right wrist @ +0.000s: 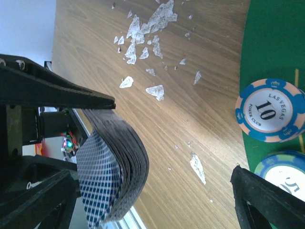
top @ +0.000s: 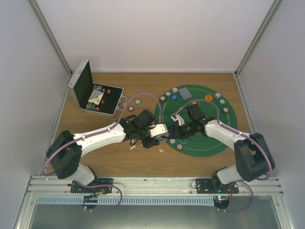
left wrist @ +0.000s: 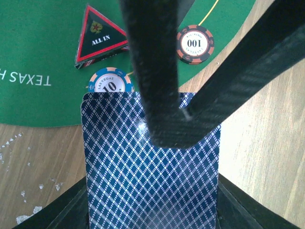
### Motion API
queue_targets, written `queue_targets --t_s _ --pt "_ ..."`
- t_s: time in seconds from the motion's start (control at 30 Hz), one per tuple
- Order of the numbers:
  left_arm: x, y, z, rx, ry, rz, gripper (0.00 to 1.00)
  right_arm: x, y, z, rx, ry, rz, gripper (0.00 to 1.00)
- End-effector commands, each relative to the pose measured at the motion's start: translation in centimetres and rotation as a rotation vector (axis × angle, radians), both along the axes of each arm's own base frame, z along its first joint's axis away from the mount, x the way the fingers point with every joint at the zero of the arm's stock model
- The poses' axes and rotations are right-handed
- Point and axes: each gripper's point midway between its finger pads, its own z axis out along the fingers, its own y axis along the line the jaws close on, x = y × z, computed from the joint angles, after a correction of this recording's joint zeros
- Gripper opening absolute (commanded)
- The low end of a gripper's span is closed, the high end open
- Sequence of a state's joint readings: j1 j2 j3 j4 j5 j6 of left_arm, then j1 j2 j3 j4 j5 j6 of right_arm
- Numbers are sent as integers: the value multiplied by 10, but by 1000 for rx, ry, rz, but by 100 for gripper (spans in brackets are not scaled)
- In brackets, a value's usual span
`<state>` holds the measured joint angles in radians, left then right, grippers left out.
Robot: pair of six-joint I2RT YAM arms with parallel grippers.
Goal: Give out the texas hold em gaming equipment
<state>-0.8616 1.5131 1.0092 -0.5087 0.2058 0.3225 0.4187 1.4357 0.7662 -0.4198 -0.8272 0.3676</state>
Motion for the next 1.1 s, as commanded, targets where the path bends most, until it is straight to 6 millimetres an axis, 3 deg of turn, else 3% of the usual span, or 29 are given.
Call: queue_targets --t_s 0.0,0.27,0.53,1.07 --pt "1 -9 11 -52 -33 -15 57 4 12 7 22 -22 46 87" --pt "1 -9 12 -50 -36 -15 57 11 16 1 -9 -14 50 72" --pt "2 -9 11 -46 -37 -13 57 12 6 -12 -99 -25 42 58" --pt "3 -8 8 -36 -40 -12 57 17 -12 -7 -121 -45 3 53"
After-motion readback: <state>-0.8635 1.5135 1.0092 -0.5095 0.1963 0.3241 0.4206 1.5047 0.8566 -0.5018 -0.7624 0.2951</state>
